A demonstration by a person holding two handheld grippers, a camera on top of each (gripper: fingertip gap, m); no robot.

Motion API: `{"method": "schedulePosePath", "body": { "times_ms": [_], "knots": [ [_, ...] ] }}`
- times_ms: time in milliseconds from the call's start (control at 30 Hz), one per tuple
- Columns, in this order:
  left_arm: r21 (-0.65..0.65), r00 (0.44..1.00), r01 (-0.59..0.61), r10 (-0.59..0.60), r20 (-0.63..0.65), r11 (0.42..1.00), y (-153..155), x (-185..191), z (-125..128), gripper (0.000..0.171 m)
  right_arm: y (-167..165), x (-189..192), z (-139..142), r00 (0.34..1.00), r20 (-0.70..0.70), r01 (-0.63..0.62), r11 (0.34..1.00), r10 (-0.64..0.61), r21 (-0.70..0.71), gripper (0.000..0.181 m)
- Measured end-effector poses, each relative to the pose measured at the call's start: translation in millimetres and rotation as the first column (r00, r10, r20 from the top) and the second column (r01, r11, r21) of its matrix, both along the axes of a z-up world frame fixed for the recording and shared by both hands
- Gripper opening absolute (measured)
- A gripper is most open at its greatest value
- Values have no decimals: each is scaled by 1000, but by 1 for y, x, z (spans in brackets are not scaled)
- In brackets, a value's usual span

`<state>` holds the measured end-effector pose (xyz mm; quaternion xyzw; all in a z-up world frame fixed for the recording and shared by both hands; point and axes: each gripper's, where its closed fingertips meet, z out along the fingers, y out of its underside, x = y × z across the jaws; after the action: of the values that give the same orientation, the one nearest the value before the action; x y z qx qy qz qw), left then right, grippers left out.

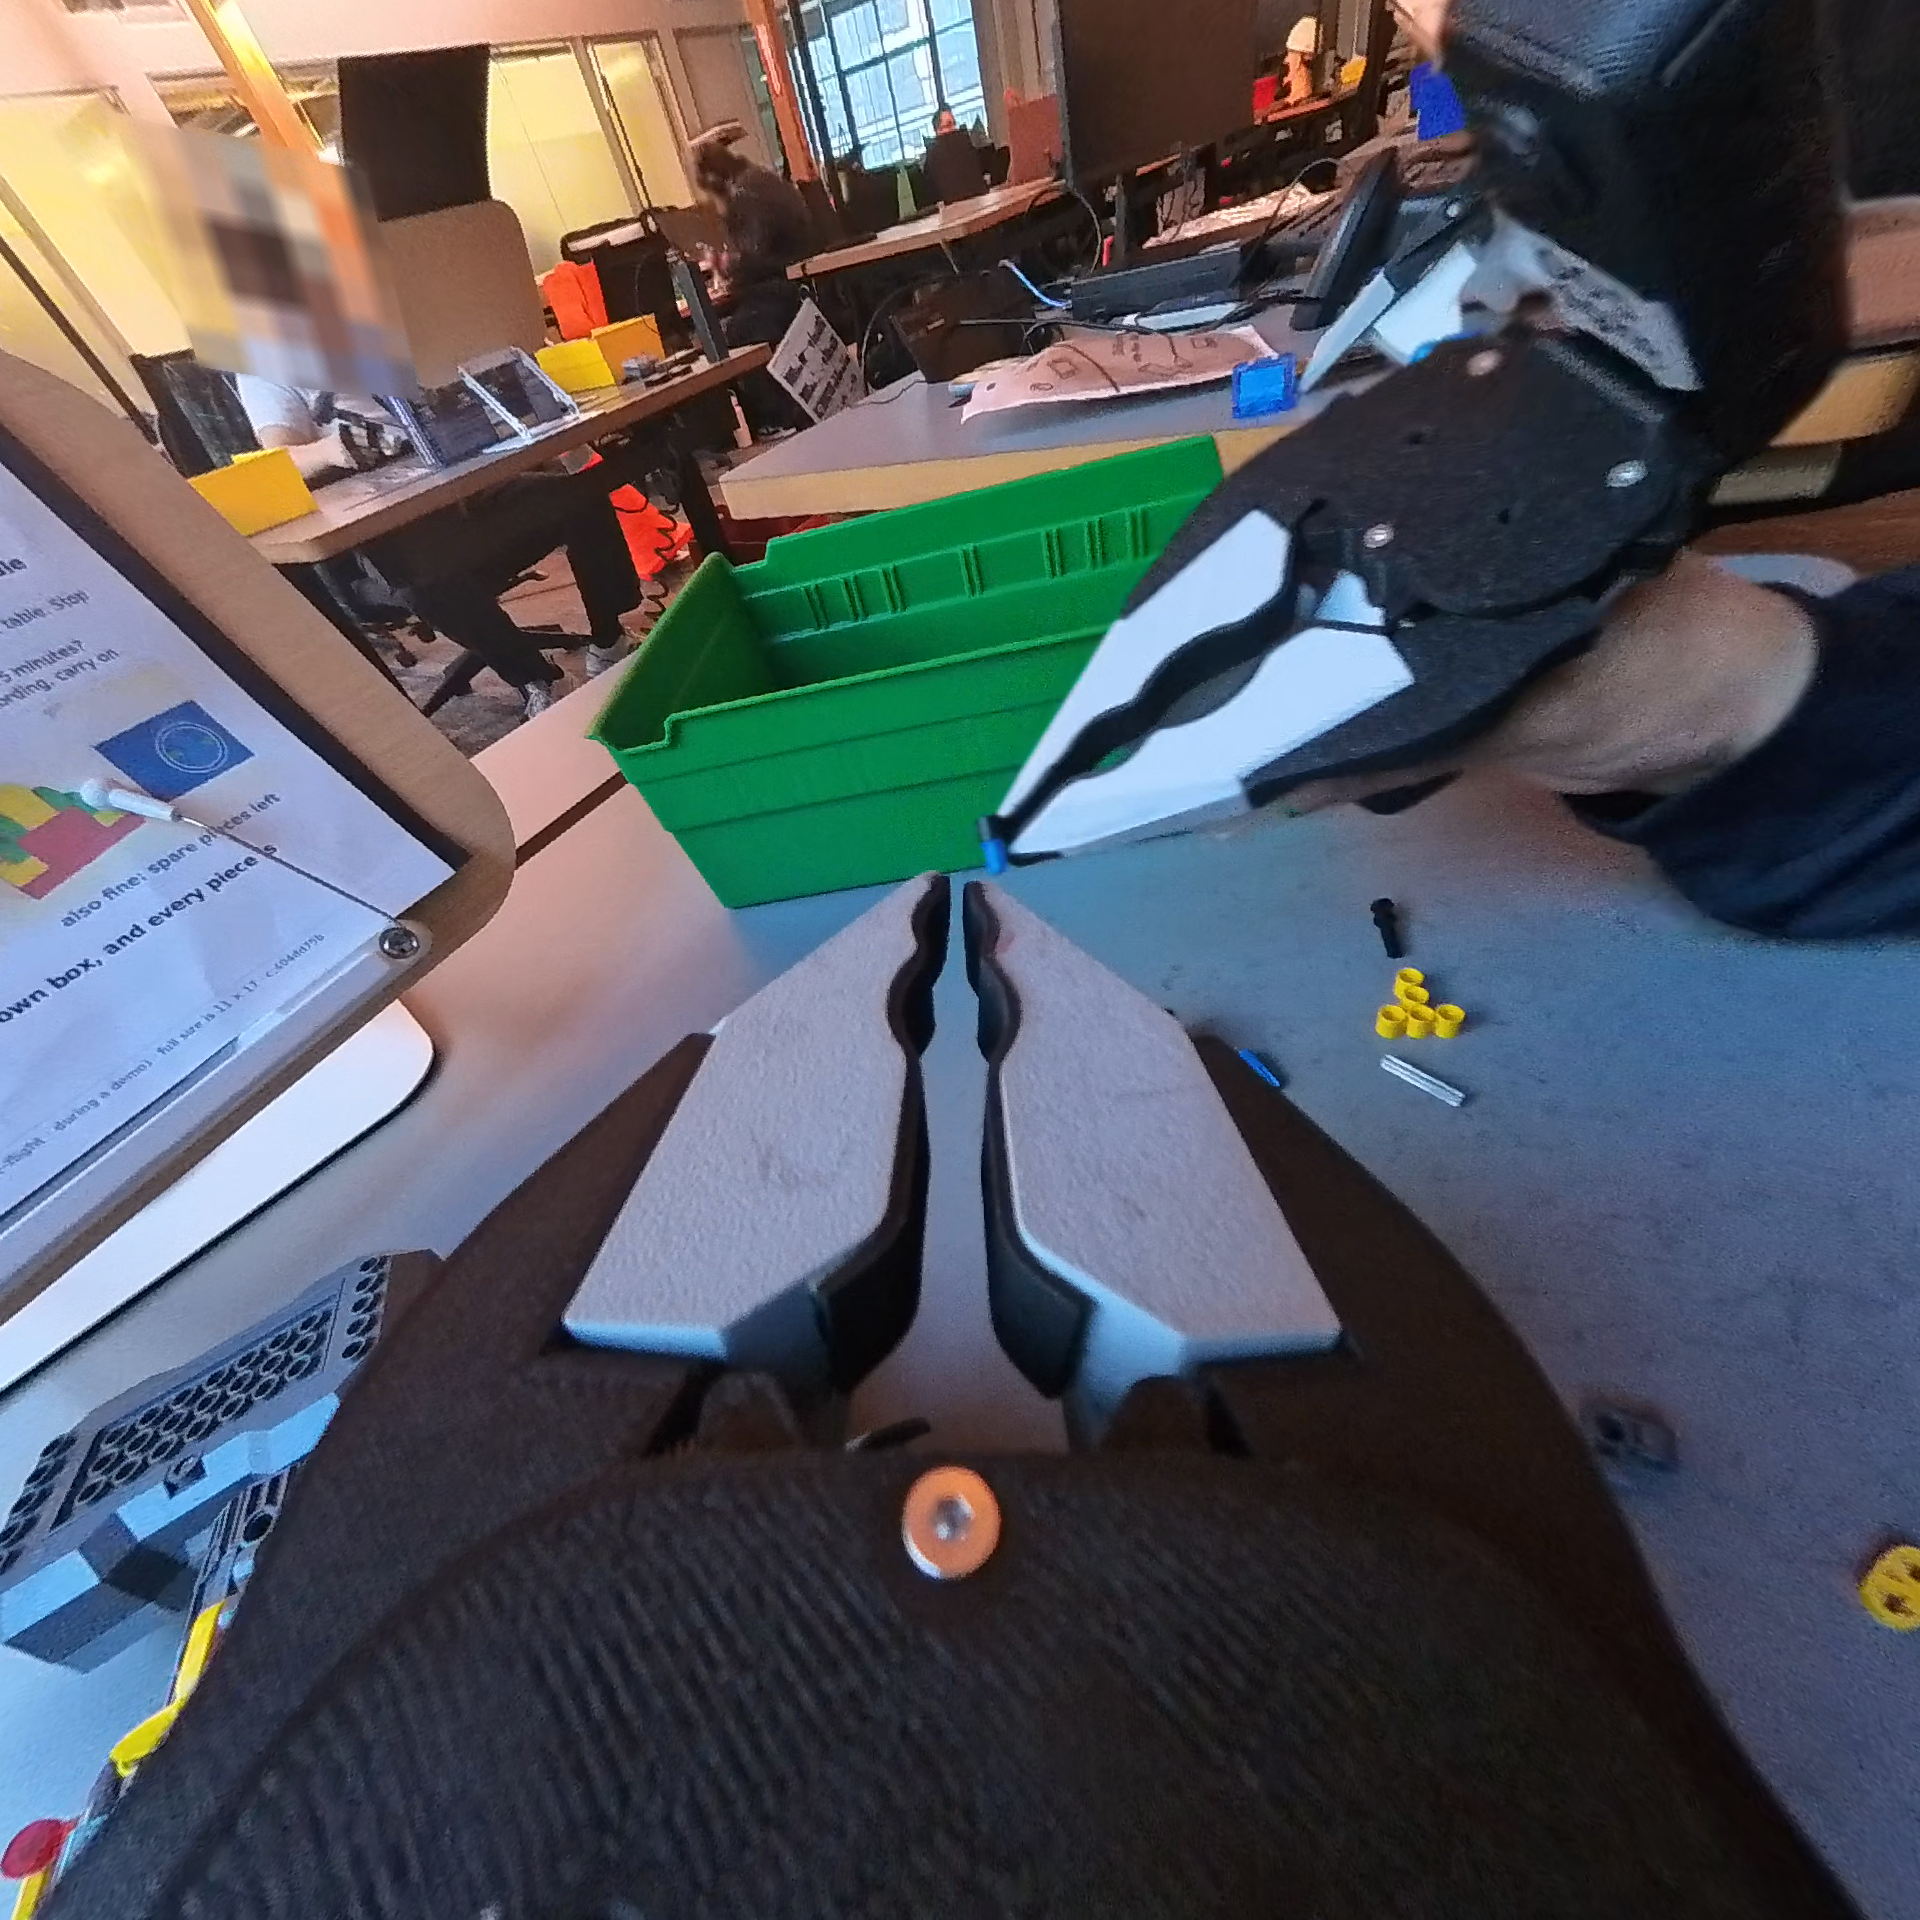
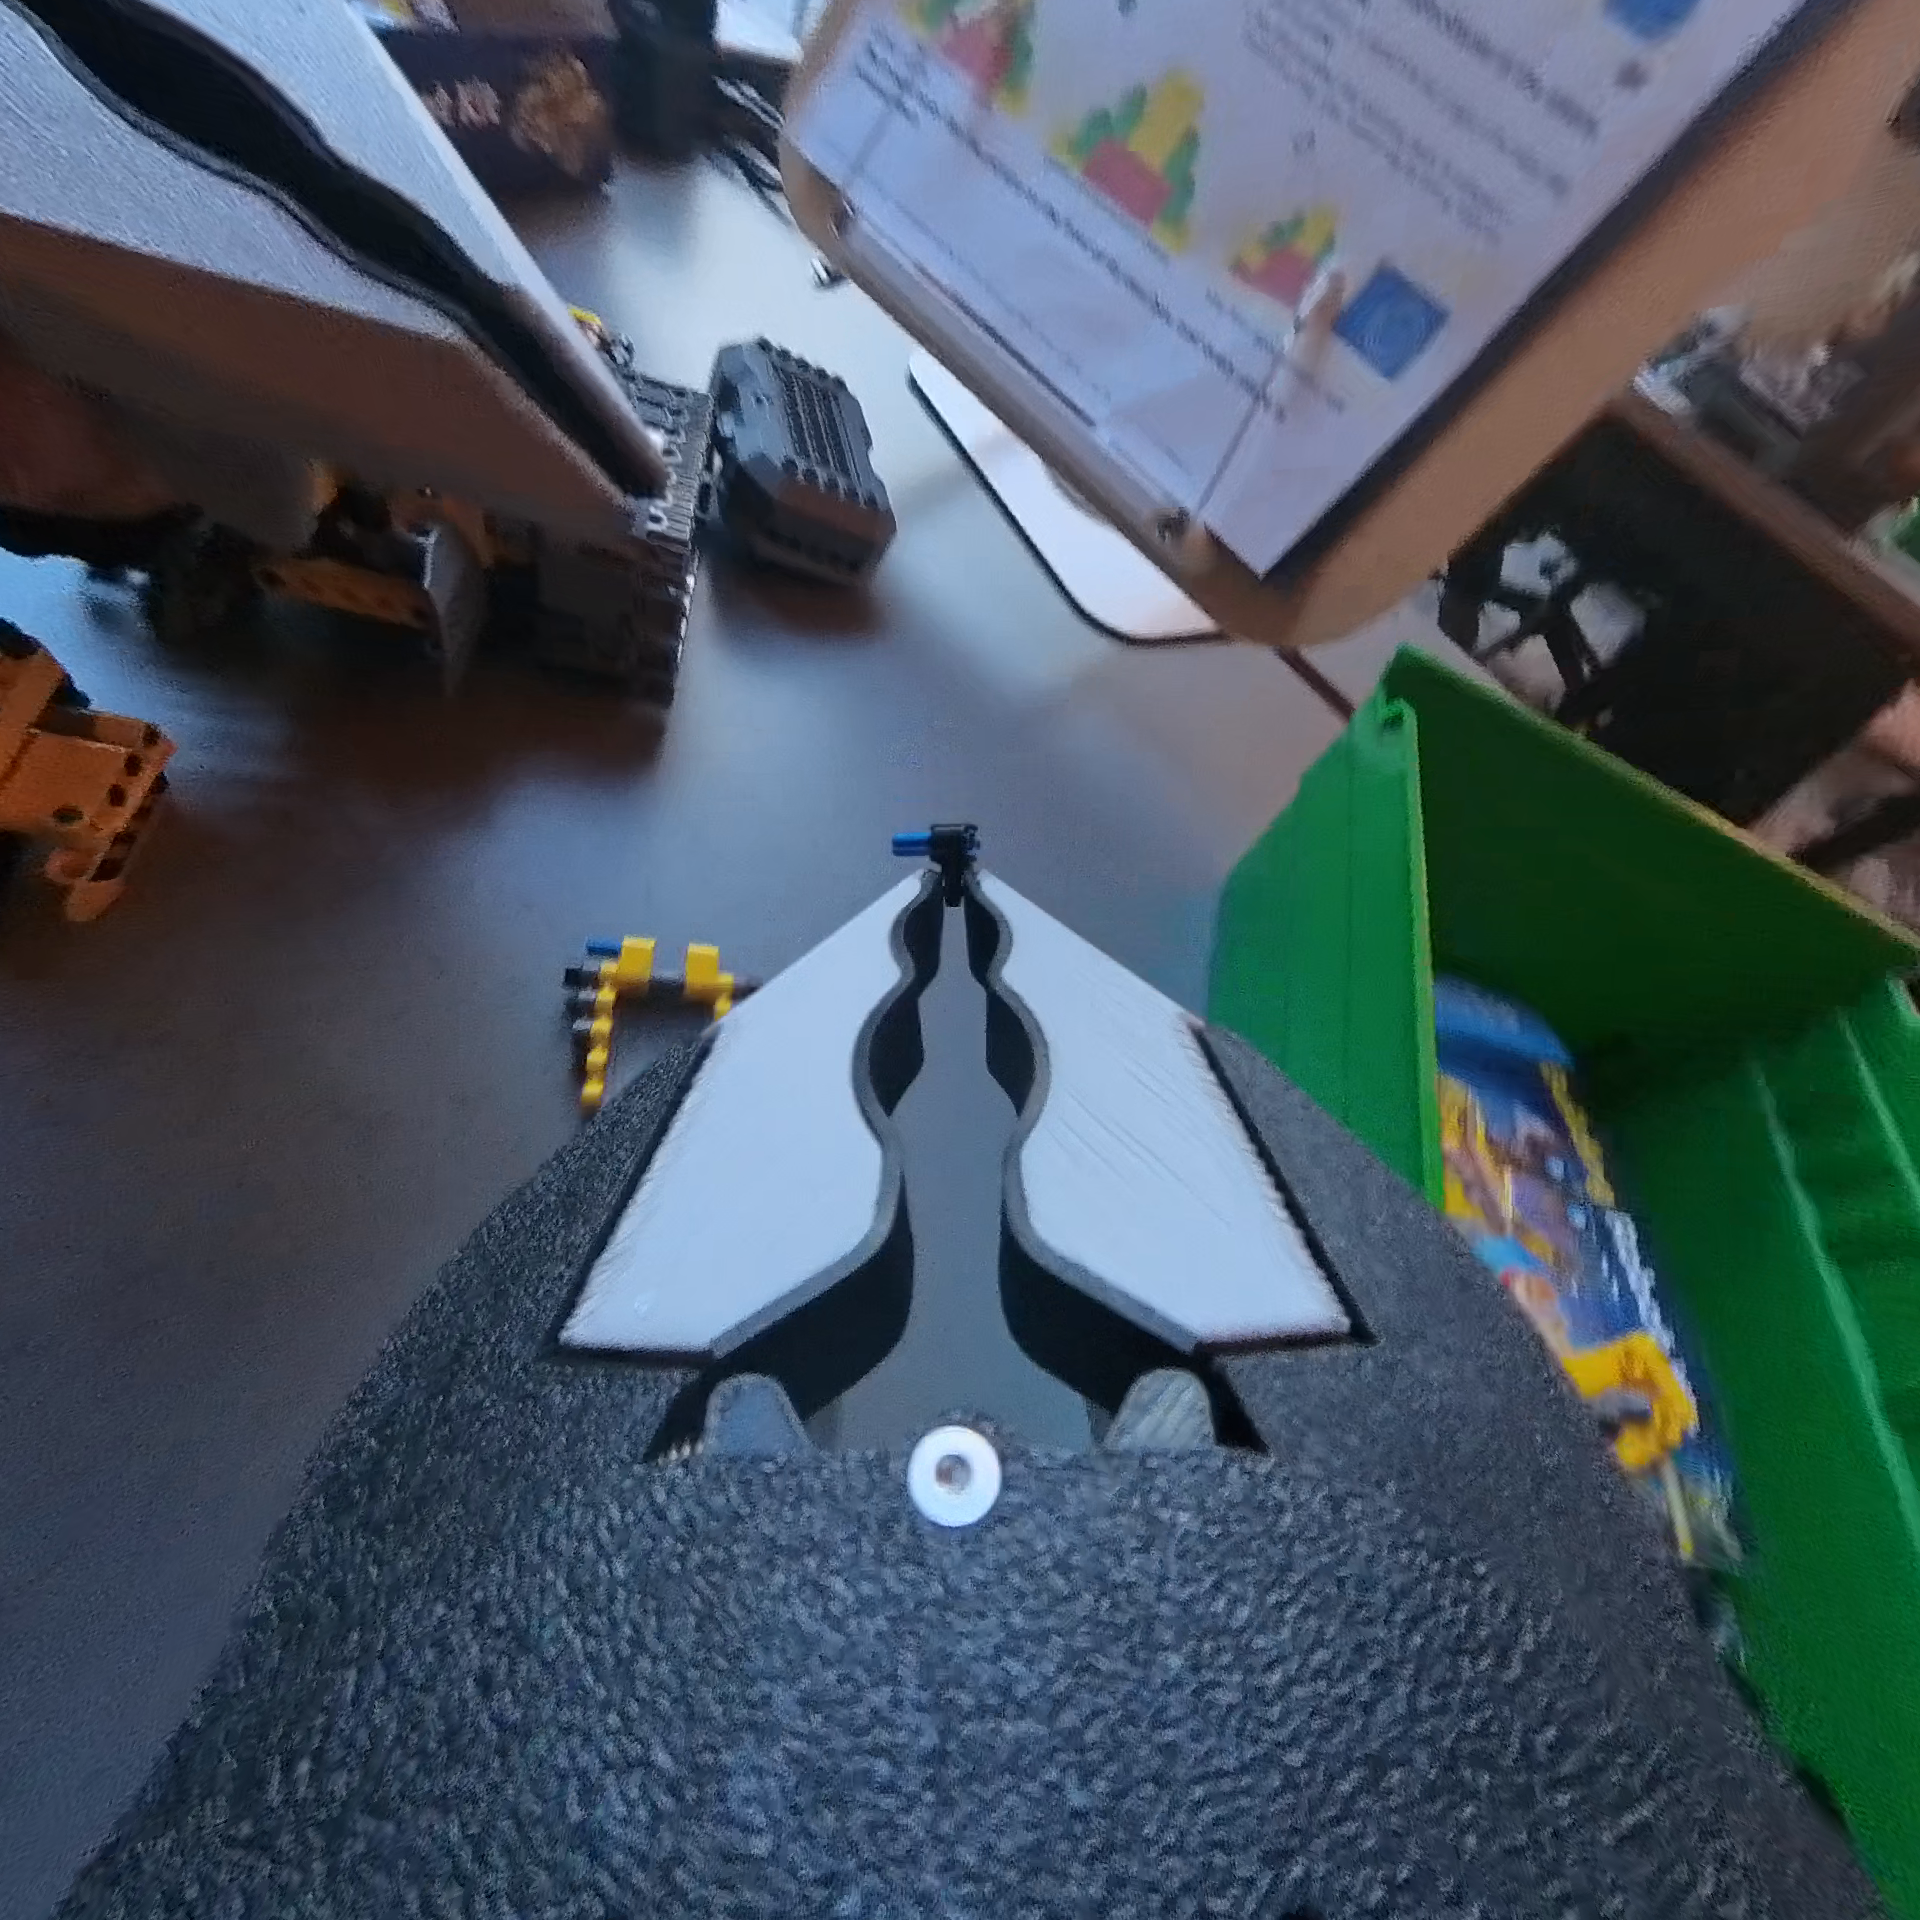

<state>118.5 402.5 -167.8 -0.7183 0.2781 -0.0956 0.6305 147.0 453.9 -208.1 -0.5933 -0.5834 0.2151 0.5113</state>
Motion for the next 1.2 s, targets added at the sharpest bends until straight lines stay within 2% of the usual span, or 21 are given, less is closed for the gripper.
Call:
{"method": "schedulePosePath", "body": {
  "times_ms": [67,167,267,367,433,567,733,900,1033,1200],
  "knots": [
    [-4,1000,10,-10,3,1000,-1,2,0,0,-5,13,-7,997,50,54,999,-55,4,1],
    [-4,1000,25,-25,-8,1000,-3,7,0,0,-2,38,-32,969,206,143,990,-136,-15,1],
    [8,999,35,-35,-29,999,-6,11,0,0,-7,52,-53,959,252,175,972,-132,-157,1],
    [15,998,39,-38,-50,999,-7,12,1,0,-10,62,-70,943,308,195,960,-127,-202,1],
    [4,997,46,-46,-54,999,-8,13,-1,0,-11,65,-75,940,322,196,955,-117,-224,3],
    [-17,997,51,-52,-53,999,-7,14,-6,0,-21,71,-77,942,328,171,939,-68,-297,19],
    [-17,997,62,-63,-50,998,-9,16,-4,0,-17,85,-72,940,322,208,934,-110,-290,20],
    [-22,997,66,-67,-49,998,-10,17,-4,0,-49,54,-47,987,151,10,933,47,-360,19],
    [-31,995,70,-72,-71,997,-10,19,-9,0,-36,34,-61,979,195,10,947,55,-320,21],
    [-18,990,70,-72,-123,997,-11,23,-11,0,-38,18,-80,967,221,-19,899,128,-437,18]
  ]
}}
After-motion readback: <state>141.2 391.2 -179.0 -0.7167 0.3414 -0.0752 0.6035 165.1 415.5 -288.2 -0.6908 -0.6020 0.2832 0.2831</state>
